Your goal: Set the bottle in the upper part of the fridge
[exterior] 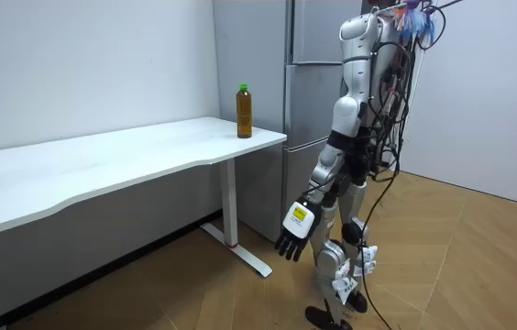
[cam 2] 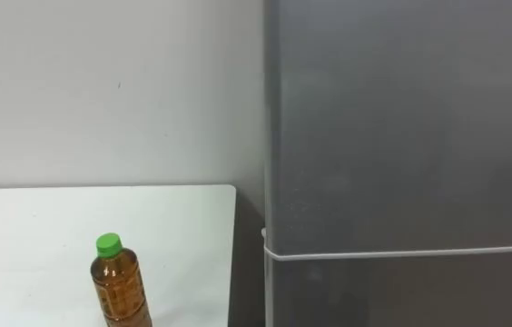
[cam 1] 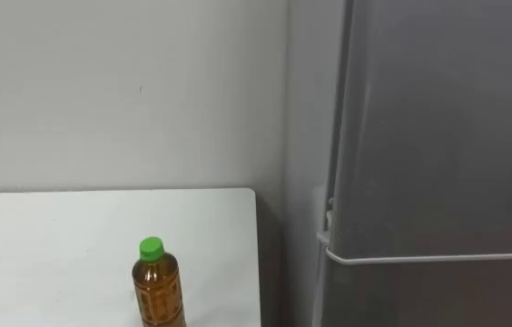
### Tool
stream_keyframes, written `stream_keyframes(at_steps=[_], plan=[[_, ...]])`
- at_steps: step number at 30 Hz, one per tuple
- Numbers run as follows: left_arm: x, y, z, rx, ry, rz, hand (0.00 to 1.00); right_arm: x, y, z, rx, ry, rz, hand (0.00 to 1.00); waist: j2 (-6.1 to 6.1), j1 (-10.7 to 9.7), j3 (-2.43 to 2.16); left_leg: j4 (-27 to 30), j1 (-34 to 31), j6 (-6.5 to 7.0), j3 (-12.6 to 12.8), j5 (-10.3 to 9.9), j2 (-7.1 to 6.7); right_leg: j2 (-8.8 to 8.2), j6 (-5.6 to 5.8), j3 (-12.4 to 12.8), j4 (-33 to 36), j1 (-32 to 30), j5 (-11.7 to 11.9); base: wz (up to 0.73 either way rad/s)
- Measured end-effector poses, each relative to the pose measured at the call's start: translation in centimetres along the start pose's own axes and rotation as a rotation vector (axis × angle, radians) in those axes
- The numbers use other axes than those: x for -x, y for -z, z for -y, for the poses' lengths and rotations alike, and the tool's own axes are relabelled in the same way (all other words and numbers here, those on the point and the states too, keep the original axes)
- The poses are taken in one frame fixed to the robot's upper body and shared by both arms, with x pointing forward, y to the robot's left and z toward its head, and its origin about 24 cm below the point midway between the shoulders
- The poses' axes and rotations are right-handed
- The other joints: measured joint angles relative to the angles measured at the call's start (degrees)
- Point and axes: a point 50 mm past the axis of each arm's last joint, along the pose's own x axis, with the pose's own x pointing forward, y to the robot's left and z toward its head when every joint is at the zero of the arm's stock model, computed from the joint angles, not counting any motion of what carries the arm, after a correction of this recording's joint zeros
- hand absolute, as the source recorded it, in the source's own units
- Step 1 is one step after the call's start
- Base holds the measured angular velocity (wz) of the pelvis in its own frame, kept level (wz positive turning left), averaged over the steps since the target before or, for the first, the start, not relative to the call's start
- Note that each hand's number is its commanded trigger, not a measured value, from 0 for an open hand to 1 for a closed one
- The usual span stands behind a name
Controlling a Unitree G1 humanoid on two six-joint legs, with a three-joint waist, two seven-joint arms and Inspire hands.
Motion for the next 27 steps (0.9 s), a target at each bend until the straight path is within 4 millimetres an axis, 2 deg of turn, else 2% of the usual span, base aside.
stream_keyframes(at_steps=[13,17,27], plan=[[0.0,0.2,-0.2,-0.035,-0.025,-0.004,0.0,0.0,-0.1,0.1,-0.003,0.007,-0.019,0.0,-0.04,0.0,0.0,0.0,-0.1,0.03,0.0,0.0,0.0,0.0,0.04,0.0,0.1,0.0,0.0,0.0],[0.0,0.6,-0.7,0.033,-0.066,-0.025,0.0,0.0,0.2,0.3,-0.021,0.016,-0.028,0.0,-0.03,0.2,-0.07,0.0,0.0,0.19,0.0,-0.1,-0.01,-0.01,0.05,0.1,0.1,0.0,0.0,-0.02],[0.2,2.2,-2.5,0.434,-0.261,-0.141,0.0,0.1,0.3,0.7,-0.046,0.052,-0.047,0.0,0.67,0.5,-0.24,0.1,1.1,0.34,-0.1,-0.2,-0.03,-0.02,0.07,0.2,0.1,1.0,0.0,0.0]])
